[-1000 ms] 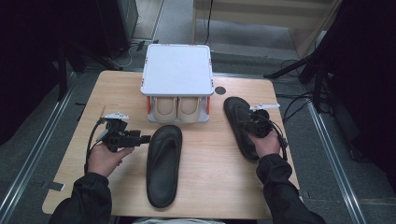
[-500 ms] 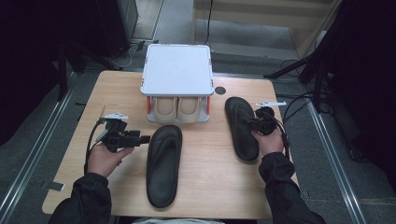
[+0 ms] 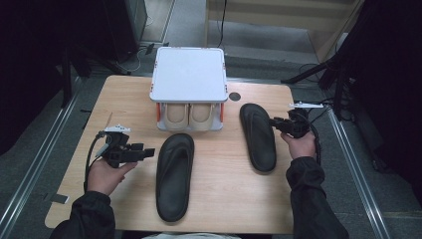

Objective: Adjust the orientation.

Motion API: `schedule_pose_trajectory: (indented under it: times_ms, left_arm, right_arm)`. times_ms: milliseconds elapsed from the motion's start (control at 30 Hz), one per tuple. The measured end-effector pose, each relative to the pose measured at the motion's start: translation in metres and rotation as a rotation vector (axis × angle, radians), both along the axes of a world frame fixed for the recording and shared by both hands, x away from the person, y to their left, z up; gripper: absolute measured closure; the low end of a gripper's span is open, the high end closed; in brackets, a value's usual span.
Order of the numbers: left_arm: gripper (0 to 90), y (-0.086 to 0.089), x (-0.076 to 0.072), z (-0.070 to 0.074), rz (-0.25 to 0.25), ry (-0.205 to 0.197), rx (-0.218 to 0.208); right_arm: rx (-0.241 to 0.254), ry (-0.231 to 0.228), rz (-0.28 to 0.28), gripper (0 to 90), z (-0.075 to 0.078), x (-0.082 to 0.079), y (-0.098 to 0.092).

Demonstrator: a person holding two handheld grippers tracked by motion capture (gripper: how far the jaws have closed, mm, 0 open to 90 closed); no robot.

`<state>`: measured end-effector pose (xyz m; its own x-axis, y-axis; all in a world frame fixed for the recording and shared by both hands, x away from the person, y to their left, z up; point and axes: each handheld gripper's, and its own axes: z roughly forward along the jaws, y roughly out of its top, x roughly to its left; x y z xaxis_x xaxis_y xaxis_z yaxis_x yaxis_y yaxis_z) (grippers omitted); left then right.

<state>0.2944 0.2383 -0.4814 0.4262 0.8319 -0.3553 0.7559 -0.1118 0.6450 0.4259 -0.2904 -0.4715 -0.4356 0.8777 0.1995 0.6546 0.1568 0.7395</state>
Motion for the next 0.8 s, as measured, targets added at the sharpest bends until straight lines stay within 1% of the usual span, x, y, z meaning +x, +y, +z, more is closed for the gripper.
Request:
schedule_pose_trajectory:
  times_ms: [33, 233, 267, 333, 367, 500, 633, 667, 800]
  left_arm:
    - [40.5, 0.001, -0.001, 0.000, -0.002, 0.006, 0.001]
    - [40.4, 0.005, -0.008, -0.001, 0.021, 0.003, 0.005]
    - [40.4, 0.007, -0.010, -0.001, 0.027, 0.003, 0.007]
    - [40.4, 0.008, -0.010, -0.001, 0.024, 0.007, 0.008]
    - [40.4, 0.009, -0.011, -0.001, 0.031, 0.007, 0.007]
    - [40.3, 0.009, -0.013, -0.002, 0.032, 0.008, 0.006]
    - [40.2, 0.009, -0.013, -0.002, 0.034, 0.008, 0.007]
    - [40.2, 0.009, -0.013, -0.002, 0.034, 0.008, 0.006]
    - [40.2, 0.009, -0.013, -0.002, 0.032, 0.008, 0.007]
  right_arm:
    - [0.004, 0.001, -0.002, 69.1, -0.001, 0.001, 0.000]
    - [0.009, 0.022, -0.003, 66.1, -0.005, 0.010, 0.000]
    - [0.008, 0.035, -0.001, 66.0, -0.008, 0.014, 0.000]
    - [0.004, 0.037, 0.001, 66.0, -0.010, 0.016, 0.001]
    - [0.004, 0.037, 0.001, 66.0, -0.010, 0.016, 0.001]
    - [-0.004, 0.053, -0.002, 65.9, -0.016, 0.020, 0.003]
    - [0.002, 0.069, -0.001, 65.4, -0.021, 0.022, 0.004]
    - [0.000, 0.069, 0.002, 65.3, -0.022, 0.023, 0.005]
    - [-0.023, 0.089, 0.005, 65.4, -0.026, 0.024, 0.009]
